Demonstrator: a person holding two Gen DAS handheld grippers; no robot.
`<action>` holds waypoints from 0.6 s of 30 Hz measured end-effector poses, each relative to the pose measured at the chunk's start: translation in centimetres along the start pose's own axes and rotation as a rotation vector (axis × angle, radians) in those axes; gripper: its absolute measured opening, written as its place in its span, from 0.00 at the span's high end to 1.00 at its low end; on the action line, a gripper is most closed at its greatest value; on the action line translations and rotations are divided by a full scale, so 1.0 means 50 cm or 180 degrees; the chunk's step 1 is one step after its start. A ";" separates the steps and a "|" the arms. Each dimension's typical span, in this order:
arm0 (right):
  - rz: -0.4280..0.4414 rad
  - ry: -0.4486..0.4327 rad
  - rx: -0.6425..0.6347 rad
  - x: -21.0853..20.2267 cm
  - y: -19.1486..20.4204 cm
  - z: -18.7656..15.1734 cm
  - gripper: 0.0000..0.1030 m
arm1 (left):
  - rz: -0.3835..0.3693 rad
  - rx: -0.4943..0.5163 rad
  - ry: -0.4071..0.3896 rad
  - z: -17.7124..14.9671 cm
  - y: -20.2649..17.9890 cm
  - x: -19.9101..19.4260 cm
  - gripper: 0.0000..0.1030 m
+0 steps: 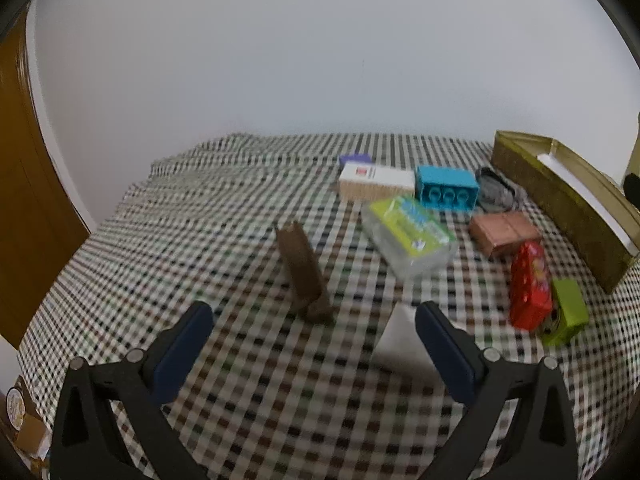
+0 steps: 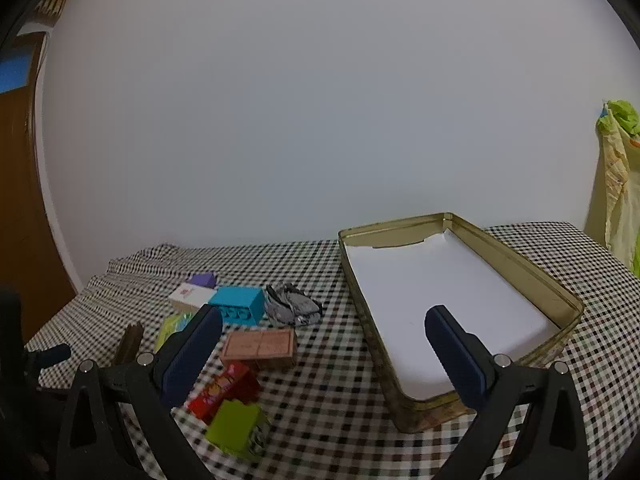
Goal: Organize rigid objects
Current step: 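Grasp the white charger plug with the left gripper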
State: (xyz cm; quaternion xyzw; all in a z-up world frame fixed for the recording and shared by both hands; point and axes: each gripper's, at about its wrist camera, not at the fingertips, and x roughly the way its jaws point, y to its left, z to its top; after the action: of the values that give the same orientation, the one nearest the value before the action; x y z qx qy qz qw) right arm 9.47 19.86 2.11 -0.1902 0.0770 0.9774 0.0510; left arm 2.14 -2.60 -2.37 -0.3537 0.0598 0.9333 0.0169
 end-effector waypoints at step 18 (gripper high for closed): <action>0.0155 0.0107 -0.0978 -0.024 0.081 -0.038 0.00 | -0.0516 0.0441 0.0342 -0.019 -0.075 0.013 0.08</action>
State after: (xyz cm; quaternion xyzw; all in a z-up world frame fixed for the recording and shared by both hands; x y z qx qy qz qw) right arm 10.75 15.50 1.34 -0.2101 -0.0679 0.9753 -0.0036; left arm 2.56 1.01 -3.86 -0.4048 0.0962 0.9022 0.1134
